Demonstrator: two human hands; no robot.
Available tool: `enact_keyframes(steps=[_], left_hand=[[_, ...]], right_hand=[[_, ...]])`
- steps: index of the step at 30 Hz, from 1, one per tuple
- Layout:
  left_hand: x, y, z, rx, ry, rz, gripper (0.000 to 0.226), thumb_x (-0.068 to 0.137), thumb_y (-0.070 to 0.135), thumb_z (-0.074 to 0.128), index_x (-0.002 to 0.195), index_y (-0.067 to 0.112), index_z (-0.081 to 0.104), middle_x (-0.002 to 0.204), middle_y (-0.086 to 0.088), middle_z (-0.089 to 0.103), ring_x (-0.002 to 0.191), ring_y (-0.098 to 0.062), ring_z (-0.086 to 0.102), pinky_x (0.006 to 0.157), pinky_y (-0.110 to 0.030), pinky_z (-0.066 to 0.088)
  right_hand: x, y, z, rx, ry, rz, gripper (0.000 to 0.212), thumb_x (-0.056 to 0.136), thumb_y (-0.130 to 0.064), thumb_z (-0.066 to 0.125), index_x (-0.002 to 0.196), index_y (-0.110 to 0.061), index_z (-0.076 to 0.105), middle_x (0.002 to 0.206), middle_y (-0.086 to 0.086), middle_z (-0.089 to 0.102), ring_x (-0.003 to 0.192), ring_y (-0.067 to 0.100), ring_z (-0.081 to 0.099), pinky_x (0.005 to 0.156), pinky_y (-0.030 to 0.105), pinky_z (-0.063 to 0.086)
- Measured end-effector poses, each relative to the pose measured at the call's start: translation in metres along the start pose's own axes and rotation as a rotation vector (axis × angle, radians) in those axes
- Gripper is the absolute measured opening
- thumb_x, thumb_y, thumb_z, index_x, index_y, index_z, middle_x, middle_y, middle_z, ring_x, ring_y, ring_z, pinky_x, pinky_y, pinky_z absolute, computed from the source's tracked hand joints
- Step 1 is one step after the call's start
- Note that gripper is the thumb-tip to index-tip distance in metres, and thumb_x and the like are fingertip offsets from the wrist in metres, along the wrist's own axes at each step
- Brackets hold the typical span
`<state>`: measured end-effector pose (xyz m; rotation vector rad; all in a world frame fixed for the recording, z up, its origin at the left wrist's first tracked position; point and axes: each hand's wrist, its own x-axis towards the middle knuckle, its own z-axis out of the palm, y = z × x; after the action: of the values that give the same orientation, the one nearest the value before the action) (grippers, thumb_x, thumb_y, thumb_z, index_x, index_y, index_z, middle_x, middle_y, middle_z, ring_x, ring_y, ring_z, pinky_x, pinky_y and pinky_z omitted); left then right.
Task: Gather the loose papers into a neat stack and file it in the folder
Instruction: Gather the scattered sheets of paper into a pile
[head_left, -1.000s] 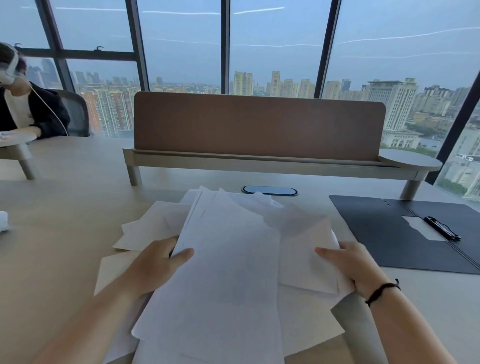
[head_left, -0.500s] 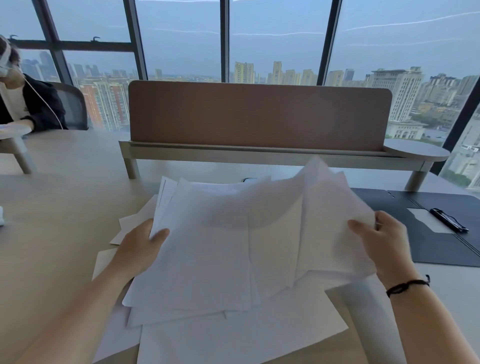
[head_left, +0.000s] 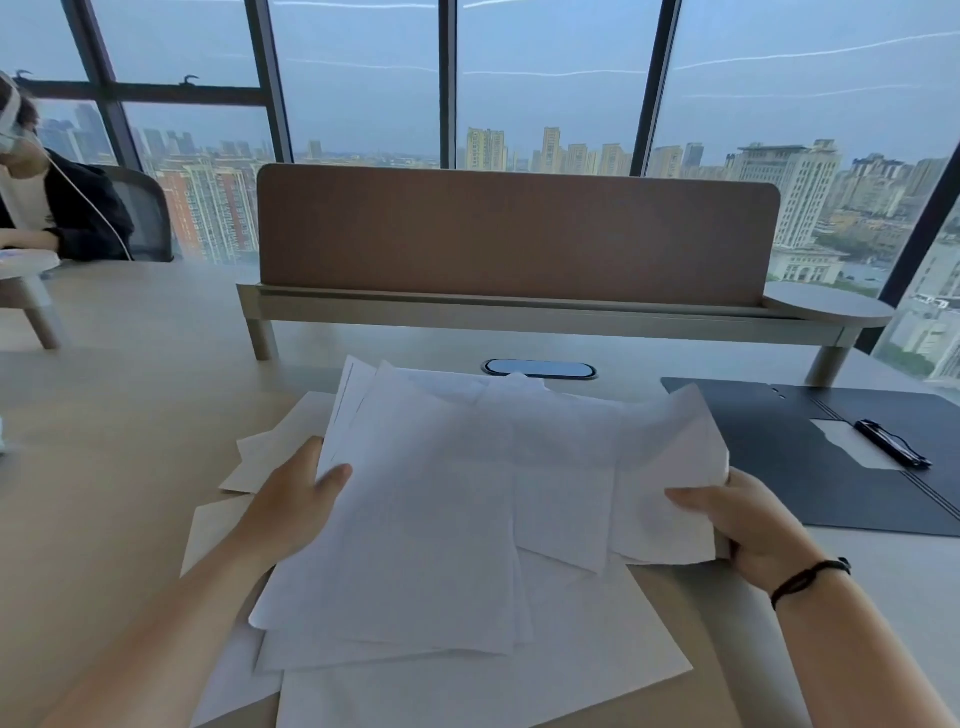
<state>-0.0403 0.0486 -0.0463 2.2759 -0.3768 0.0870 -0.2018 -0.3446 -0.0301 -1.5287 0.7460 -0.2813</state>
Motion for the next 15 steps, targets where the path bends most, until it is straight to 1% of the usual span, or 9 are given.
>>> enact_keyframes(steps=[4,6,7,9,10,12,13,14,15], left_hand=[[-0.005,0.01,0.005,-0.083,-0.021,0.013,0.012,0.101,0.022,0.053,0.1,0.011,0.057,0.096,-0.01,0.066,0.094,-0.027,0.062,0.07,-0.025,0.041],[-0.005,0.013,0.004,-0.145,0.01,-0.009,0.006,0.101,0.021,0.054,0.096,0.019,0.058,0.093,-0.004,0.066,0.09,-0.023,0.062,0.067,-0.025,0.042],[-0.004,0.014,0.003,-0.171,0.036,-0.024,0.005,0.1,0.019,0.054,0.097,0.022,0.058,0.093,0.001,0.066,0.09,-0.02,0.063,0.066,-0.024,0.041],[-0.001,0.013,0.002,-0.209,0.098,-0.053,0.009,0.098,0.017,0.057,0.106,0.02,0.059,0.099,0.004,0.067,0.097,-0.021,0.065,0.067,-0.024,0.043],[0.0,0.013,0.001,-0.238,0.123,-0.073,0.016,0.097,0.014,0.058,0.111,0.02,0.058,0.104,0.002,0.068,0.098,-0.021,0.067,0.067,-0.024,0.045],[0.0,0.013,0.002,-0.356,0.143,-0.119,0.035,0.096,0.006,0.059,0.123,0.025,0.052,0.111,0.003,0.067,0.09,-0.006,0.069,0.063,-0.017,0.048],[0.0,0.013,0.002,-0.409,0.134,-0.13,0.048,0.095,0.002,0.059,0.134,0.027,0.047,0.116,0.006,0.064,0.087,0.001,0.067,0.062,-0.011,0.047],[0.001,0.013,0.001,-0.442,0.129,-0.135,0.062,0.094,0.0,0.06,0.146,0.029,0.038,0.122,0.008,0.059,0.091,-0.001,0.065,0.066,-0.009,0.045],[0.0,0.014,0.001,-0.445,0.116,-0.134,0.075,0.094,0.0,0.061,0.154,0.031,0.028,0.127,0.008,0.055,0.099,-0.007,0.062,0.071,-0.013,0.045]], right_hand=[[-0.006,-0.002,0.012,-0.058,-0.09,0.026,0.024,0.092,0.001,0.066,0.115,-0.005,0.065,0.109,0.019,0.072,0.099,0.04,0.068,0.083,0.05,0.058],[-0.01,-0.009,0.015,-0.029,0.009,-0.061,0.022,0.092,0.003,0.064,0.114,0.001,0.065,0.102,0.018,0.071,0.093,0.038,0.067,0.086,0.051,0.056],[-0.014,-0.014,0.015,-0.01,0.088,-0.134,0.017,0.092,0.003,0.063,0.109,0.002,0.066,0.094,0.015,0.071,0.087,0.034,0.066,0.083,0.047,0.056],[-0.025,-0.027,0.013,-0.046,0.3,-0.346,0.004,0.093,0.0,0.064,0.092,-0.001,0.067,0.076,0.007,0.065,0.074,0.029,0.062,0.067,0.034,0.05],[-0.03,-0.032,0.011,-0.105,0.406,-0.466,0.012,0.093,-0.003,0.064,0.081,-0.003,0.064,0.068,0.006,0.061,0.069,0.03,0.059,0.06,0.03,0.044],[-0.044,-0.04,0.015,-0.252,0.515,-0.732,0.03,0.095,-0.009,0.062,0.067,-0.011,0.053,0.057,0.013,0.051,0.056,0.032,0.048,0.051,0.031,0.035],[-0.052,-0.044,0.021,-0.329,0.524,-0.874,0.032,0.096,-0.011,0.06,0.066,-0.016,0.052,0.054,0.015,0.049,0.052,0.034,0.043,0.049,0.033,0.032],[-0.057,-0.045,0.028,-0.408,0.517,-1.023,0.027,0.096,-0.012,0.059,0.07,-0.02,0.059,0.053,0.012,0.05,0.05,0.034,0.044,0.05,0.031,0.032],[-0.063,-0.044,0.039,-0.491,0.477,-1.148,0.019,0.093,-0.011,0.058,0.082,-0.019,0.071,0.059,0.004,0.058,0.053,0.03,0.05,0.052,0.028,0.036]])
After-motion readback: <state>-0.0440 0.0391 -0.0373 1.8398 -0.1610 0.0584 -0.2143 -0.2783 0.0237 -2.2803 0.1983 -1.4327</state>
